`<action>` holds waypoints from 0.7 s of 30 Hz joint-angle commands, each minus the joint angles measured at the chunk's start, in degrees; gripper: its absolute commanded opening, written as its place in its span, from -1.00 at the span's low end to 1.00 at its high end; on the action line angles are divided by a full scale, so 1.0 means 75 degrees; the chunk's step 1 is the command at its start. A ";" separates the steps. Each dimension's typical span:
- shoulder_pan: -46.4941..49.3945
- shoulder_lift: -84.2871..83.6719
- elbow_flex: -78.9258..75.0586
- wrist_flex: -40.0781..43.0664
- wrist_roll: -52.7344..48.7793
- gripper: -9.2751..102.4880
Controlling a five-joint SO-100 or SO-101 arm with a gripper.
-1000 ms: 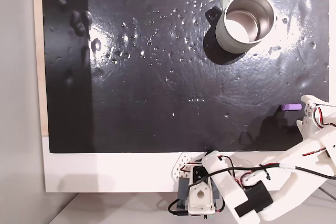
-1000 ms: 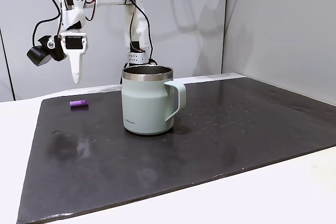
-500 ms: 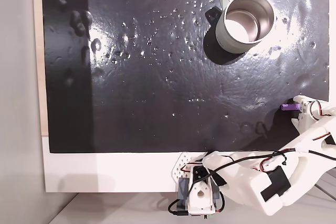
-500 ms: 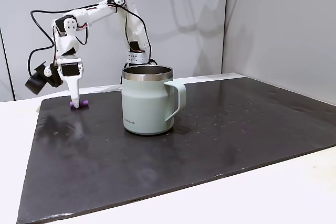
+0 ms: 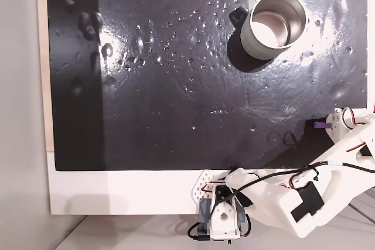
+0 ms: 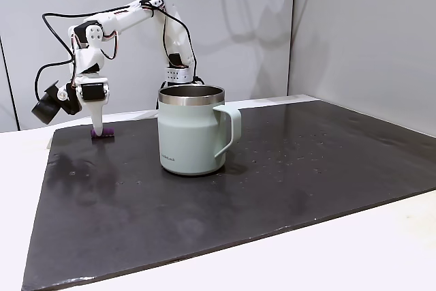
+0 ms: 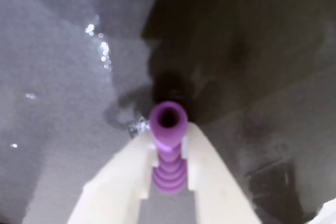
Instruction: Grasp a pengrip and put it in the cup.
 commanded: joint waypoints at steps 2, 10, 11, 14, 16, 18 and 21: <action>-0.0105 0.0563 -0.0023 -0.0059 0.0000 -0.83; -0.0328 0.2953 -0.0258 0.1078 0.0738 -0.83; -0.0340 0.3152 -0.0445 0.1289 0.0832 -0.83; -0.0352 0.3445 -0.1254 0.2004 0.1113 -0.83; -0.0352 0.3480 -0.1934 0.2426 0.1301 -0.83; -0.0352 0.3480 -0.2566 0.2754 0.1477 -0.83; -0.0469 0.3457 -0.3199 0.3035 0.1723 -0.83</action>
